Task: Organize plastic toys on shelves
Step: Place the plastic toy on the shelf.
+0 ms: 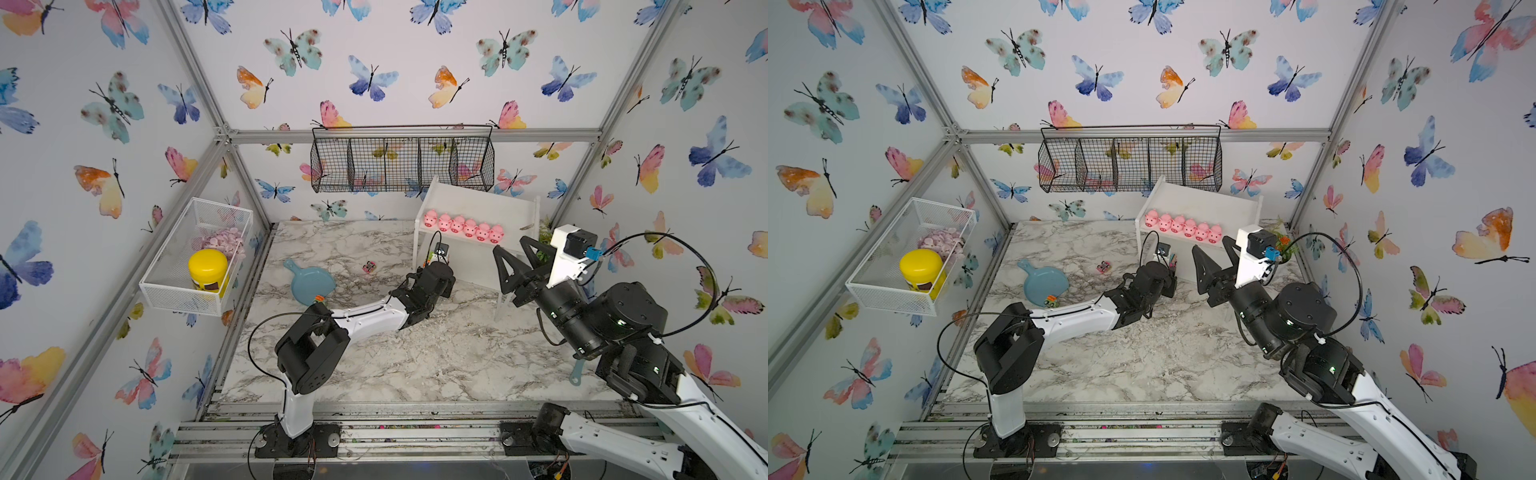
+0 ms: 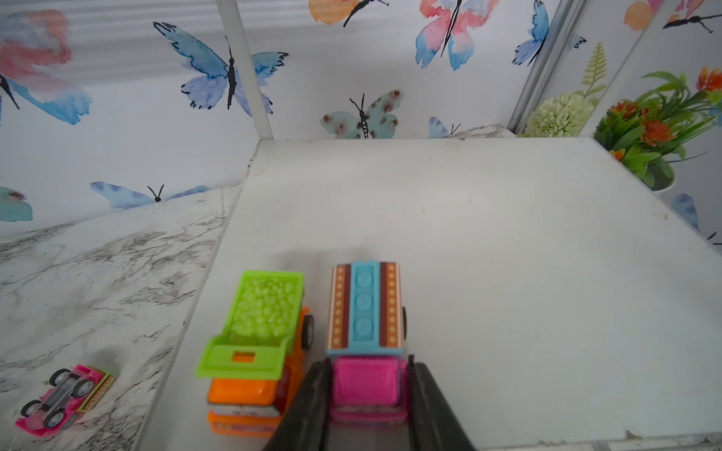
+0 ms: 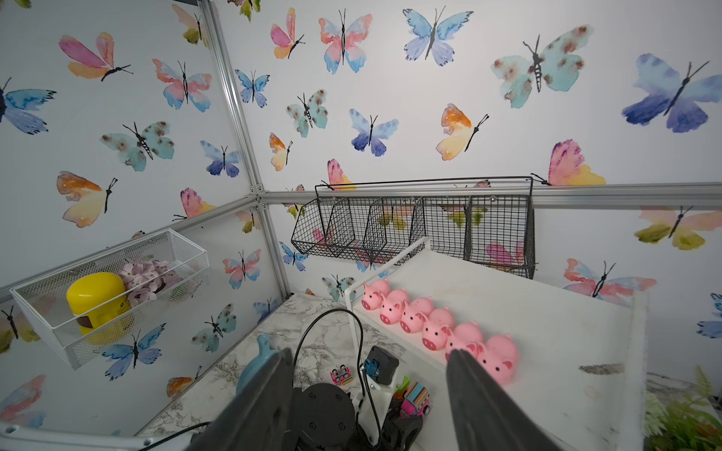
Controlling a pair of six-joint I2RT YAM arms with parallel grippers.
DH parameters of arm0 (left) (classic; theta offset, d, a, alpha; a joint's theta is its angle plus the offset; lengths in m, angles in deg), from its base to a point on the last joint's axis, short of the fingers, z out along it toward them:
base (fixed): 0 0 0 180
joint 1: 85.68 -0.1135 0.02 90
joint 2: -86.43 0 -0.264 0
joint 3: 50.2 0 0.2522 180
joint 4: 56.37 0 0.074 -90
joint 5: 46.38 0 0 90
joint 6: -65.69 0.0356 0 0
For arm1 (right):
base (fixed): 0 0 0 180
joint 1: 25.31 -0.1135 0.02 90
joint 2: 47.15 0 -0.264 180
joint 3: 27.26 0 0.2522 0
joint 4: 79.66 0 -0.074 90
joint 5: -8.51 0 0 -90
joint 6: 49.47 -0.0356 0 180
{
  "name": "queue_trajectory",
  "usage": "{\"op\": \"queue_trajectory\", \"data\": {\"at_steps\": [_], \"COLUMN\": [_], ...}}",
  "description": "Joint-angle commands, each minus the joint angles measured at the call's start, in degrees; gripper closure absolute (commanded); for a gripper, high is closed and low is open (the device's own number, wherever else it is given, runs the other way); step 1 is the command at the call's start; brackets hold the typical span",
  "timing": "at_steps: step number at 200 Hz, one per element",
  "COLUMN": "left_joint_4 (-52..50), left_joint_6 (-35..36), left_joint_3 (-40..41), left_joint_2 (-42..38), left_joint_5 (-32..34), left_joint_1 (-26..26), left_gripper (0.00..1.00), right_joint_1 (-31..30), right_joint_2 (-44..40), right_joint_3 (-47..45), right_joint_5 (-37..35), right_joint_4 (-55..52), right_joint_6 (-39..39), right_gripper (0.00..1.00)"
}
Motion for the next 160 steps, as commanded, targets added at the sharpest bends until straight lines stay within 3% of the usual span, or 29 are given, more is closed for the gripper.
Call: {"op": "queue_trajectory", "data": {"at_steps": [1, 82, 131, 160], "left_joint_4": [-1.83, 0.72, 3.57, 6.11], "left_joint_6": [1.06, 2.95, 5.08, 6.05], "left_joint_3": [-0.44, 3.69, 9.44, 16.25], "left_joint_2": [0.97, -4.59, -12.51, -21.27], "left_joint_5": [1.17, -4.45, -9.08, -10.51], "left_joint_1": [0.36, 0.48, 0.56, 0.34], "left_gripper": [0.59, 0.49, 0.37, 0.31], "right_joint_1": [0.12, 0.12, 0.12, 0.12], "right_joint_2": [-0.45, -0.28, 0.64, 0.89], "right_joint_3": [0.32, -0.08, -0.21, -0.36], "right_joint_5": [0.07, 0.04, 0.25, 1.0], "right_joint_4": [0.07, 0.85, 1.25, 1.37], "right_joint_6": [-0.04, -0.48, -0.35, -0.47], "right_gripper": [0.32, 0.32, 0.32, 0.32]}}
